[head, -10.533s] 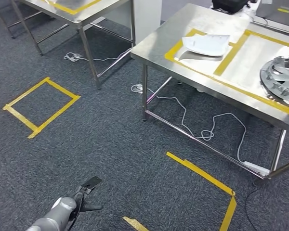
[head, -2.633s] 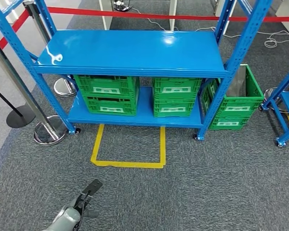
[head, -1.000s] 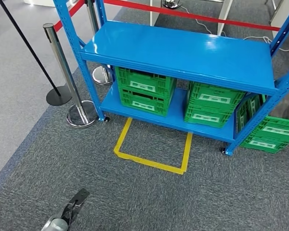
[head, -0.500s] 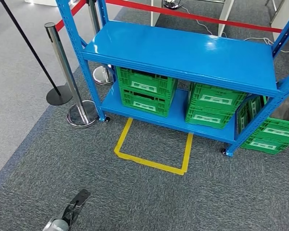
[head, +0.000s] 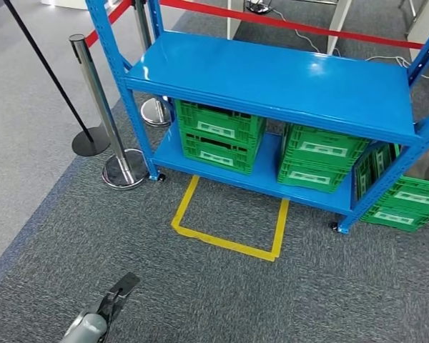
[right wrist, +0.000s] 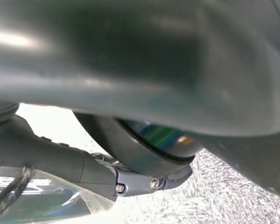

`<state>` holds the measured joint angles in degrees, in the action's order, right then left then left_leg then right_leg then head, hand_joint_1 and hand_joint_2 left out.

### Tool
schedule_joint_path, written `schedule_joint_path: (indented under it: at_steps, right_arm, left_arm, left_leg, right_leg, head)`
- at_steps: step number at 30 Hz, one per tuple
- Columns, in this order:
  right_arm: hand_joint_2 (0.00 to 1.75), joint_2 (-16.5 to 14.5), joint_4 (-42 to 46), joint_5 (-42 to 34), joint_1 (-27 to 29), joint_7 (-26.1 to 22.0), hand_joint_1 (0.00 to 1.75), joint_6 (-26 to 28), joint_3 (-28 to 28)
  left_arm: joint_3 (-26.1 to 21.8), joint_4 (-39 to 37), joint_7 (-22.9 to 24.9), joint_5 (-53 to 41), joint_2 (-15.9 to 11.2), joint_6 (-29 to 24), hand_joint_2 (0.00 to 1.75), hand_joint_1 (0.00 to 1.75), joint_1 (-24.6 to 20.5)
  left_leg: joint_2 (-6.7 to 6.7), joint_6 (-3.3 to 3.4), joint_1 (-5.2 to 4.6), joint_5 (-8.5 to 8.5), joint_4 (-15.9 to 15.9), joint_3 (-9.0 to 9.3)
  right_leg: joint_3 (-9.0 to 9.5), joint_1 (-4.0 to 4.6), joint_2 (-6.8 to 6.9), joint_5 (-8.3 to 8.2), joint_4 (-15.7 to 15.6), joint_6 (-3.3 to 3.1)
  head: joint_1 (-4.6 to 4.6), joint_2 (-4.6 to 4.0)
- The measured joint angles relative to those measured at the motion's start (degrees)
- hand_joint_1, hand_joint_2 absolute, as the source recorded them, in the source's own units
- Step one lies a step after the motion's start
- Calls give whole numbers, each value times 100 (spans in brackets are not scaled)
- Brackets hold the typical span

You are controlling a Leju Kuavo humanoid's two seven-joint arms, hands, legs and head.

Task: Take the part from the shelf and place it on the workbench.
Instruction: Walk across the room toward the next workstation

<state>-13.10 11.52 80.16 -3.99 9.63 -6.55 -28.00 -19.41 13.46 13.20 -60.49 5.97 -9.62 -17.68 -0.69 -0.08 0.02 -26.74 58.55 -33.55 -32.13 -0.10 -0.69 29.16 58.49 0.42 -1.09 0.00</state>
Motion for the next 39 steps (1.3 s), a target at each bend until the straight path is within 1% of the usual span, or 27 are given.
schedule_joint_path:
  at_steps: [2, 3, 5, 6, 7, 8, 9, 11, 12, 13, 16, 17, 19, 21, 22, 23, 24, 25, 27, 28, 31, 33, 34, 36, 37, 38, 39]
  right_arm:
    - [0, -19, 1, -2, -7, 46, 0, -5, -9]
    - [0, -25, 2, 2, -9, 61, 0, -7, -14]
    - [0, -27, 1, 8, -10, 81, 0, -7, -26]
    - [0, -28, 1, 10, -10, 91, 0, -6, -30]
    - [0, -28, 1, 11, -10, 98, 0, -4, -33]
    - [0, -30, 2, 11, -10, 104, 0, -3, -36]
    - [0, -32, 2, 12, -11, 109, 0, -2, -38]
    - [0, -39, 2, 12, -12, 119, 0, -2, -42]
    - [0, -42, 2, 11, -13, 125, 0, -3, -44]
    - [0, -43, 2, 10, -14, 129, 0, -5, -48]
    - [0, -44, 3, 10, -17, 135, 0, -7, -60]
    - [0, -44, 3, 10, -17, 135, 0, -7, -63]
    - [0, -43, 4, 10, -30, 133, 0, -5, -67]
    - [0, -43, 4, 8, -66, 131, 0, -5, -69]
    - [0, -43, 4, 7, -81, 131, 0, -5, -70]
    - [0, -43, 4, 7, -89, 131, 0, -5, -72]
    - [0, -43, 4, 8, -87, 133, 0, -5, -74]
    - [0, -43, 4, 14, -76, 136, 0, -5, -76]
    - [0, -43, 3, 24, -48, 139, 0, -6, -83]
    - [0, -44, 3, 27, -38, 137, 0, -6, -85]
    - [0, -49, 4, 27, -28, 127, 0, -5, -89]
    - [0, -54, 4, 31, -28, 132, 0, -6, -92]
    - [0, -56, 4, 34, -26, 134, 0, -7, -95]
    - [0, -56, 4, 40, -22, 136, 0, -9, -99]
    - [0, -56, 4, 42, -21, 136, 0, -10, -102]
    - [0, -56, 4, 43, -20, 136, 0, -11, -104]
    - [0, -56, 4, 43, -19, 135, 0, -11, -106]
  left_arm:
    - [0, 0, 29, -1, 32, -15, 0, 0, -62]
    - [0, 0, 33, 1, 49, -24, 0, 0, -87]
    - [0, 0, 35, 3, 81, -40, 0, 0, -109]
    - [0, 0, 37, 3, 92, -49, 0, 0, -109]
    - [0, 0, 39, 3, 102, -58, 0, 0, -108]
    - [0, 0, 41, 3, 110, -67, 0, 0, -110]
    - [0, 0, 42, 3, 117, -74, 0, 0, -115]
    - [0, 0, 41, 3, 128, -83, 0, 0, -132]
    - [0, 0, 41, 1, 137, -84, 0, 0, -144]
    - [0, 0, 40, -1, 147, -86, 0, 0, -154]
    - [0, 0, 39, -8, 183, -92, 0, 0, -163]
    - [-1, 0, 38, -9, 190, -95, 0, 0, -168]
    - [-2, 0, 38, -11, 203, -98, 0, 0, -182]
    - [-2, 0, 38, -13, 216, -98, 0, 0, -183]
    - [-2, 0, 38, -14, 222, -98, 0, 0, -178]
    - [-2, 0, 38, -14, 226, -98, 0, 0, -175]
    - [-2, 0, 38, -14, 231, -98, 0, 0, -174]
    - [-2, 0, 38, -14, 236, -98, 0, 0, -174]
    - [-2, 0, 38, -14, 243, -98, 0, 0, -177]
    - [-2, 0, 38, -14, 244, -98, 0, 0, -179]
    - [-2, 0, 38, -14, 247, -100, 0, 0, -182]
    - [-2, 0, 37, -15, 250, -108, 0, 0, -191]
    - [-2, 0, 37, -15, 251, -112, 0, 0, -194]
    - [-2, 0, 36, -16, 251, -115, 0, 0, -187]
    - [-2, 0, 36, -16, 251, -115, 0, 0, -179]
    - [-2, 0, 37, -16, 251, -115, 0, 0, -173]
    - [-2, 0, 36, -16, 251, -115, 0, 0, -171]
  left_leg:
    - [11, -60, 10, -102, 131, -43]
    - [18, -94, 19, -238, 353, -134]
    - [28, -146, 39, -593, 1084, -452]
    - [28, -159, 46, -711, 1427, -610]
    - [29, -161, 47, -724, 1607, -696]
    - [29, -154, 48, -625, 1573, -687]
    - [29, -138, 48, -431, 1322, -579]
    - [30, -85, 34, -44, 551, -232]
    - [32, -56, 23, 39, 249, -99]
    - [32, -32, 11, 52, 82, -29]
    - [36, 42, 18, 23, -29, 2]
    - [40, 77, 31, 34, -59, 18]
    - [50, 134, 49, 46, -101, 41]
    - [54, 161, 40, 36, -101, 41]
    - [55, 165, 36, 31, -99, 46]
    - [54, 164, 34, 25, -97, 55]
    - [47, 157, 36, 17, -93, 67]
    - [38, 143, 38, 3, -83, 80]
    - [21, 91, 20, -30, -42, 72]
    - [18, 62, 8, -38, -21, 56]
    - [24, 3, 2, -48, 10, 30]
    - [32, -53, 11, -189, 232, -53]
    - [36, -86, 20, -334, 511, -178]
    - [41, -126, 32, -639, 1270, -548]
    - [42, -131, 35, -703, 1553, -700]
    - [42, -125, 35, -651, 1639, -767]
    - [42, -110, 34, -488, 1501, -728]
  right_leg:
    - [16, -22, 9, -17, -19, -56]
    - [26, -35, 18, -23, -29, -84]
    - [32, -35, 28, -16, -29, -117]
    - [34, -34, 26, -14, -28, -121]
    - [40, -34, 22, -10, -27, -124]
    - [51, -33, 18, -6, -27, -124]
    - [68, -33, 14, 1, -27, -120]
    - [97, -24, 10, 24, -26, -99]
    - [96, -15, 9, 34, -22, -80]
    - [86, -7, 10, 38, -23, -56]
    - [69, 1, 10, 46, -41, 35]
    - [37, 3, 10, 100, 19, 64]
    - [-200, 4, 8, 371, 499, 107]
    - [-581, 8, 8, 686, 1281, 136]
    - [-703, 9, 8, 727, 1523, 145]
    - [-725, 9, 9, 653, 1551, 151]
    - [-631, 4, 9, 469, 1333, 151]
    - [-464, -4, 10, 238, 954, 150]
    - [-143, -8, 4, -16, 253, 127]
    - [-59, -6, -4, -36, 74, 101]
    - [-11, -7, -23, 0, 2, 5]
    - [22, -29, -8, 6, -10, -54]
    - [40, -39, 2, 13, -14, -82]
    - [58, -37, 11, 33, -13, -115]
    - [67, -36, 8, 42, -13, -124]
    - [82, -36, 2, 53, -12, -127]
    - [107, -35, -6, 69, -12, -127]
  head:
    - [-11, 0]
    - [-19, 0]
    - [-35, 0]
    - [-34, 0]
    - [-36, 0]
    - [-36, 0]
    - [-36, 0]
    - [-36, 0]
    - [-36, 0]
    - [-31, 0]
    - [-25, 0]
    - [-23, 0]
    - [-4, 0]
    - [8, 0]
    - [8, 0]
    - [10, 0]
    - [9, 0]
    - [10, 0]
    - [10, 0]
    - [5, 0]
    - [-2, 0]
    - [-20, 0]
    - [-30, 0]
    - [-42, 0]
    - [-41, 0]
    - [-43, 0]
    - [-43, 0]
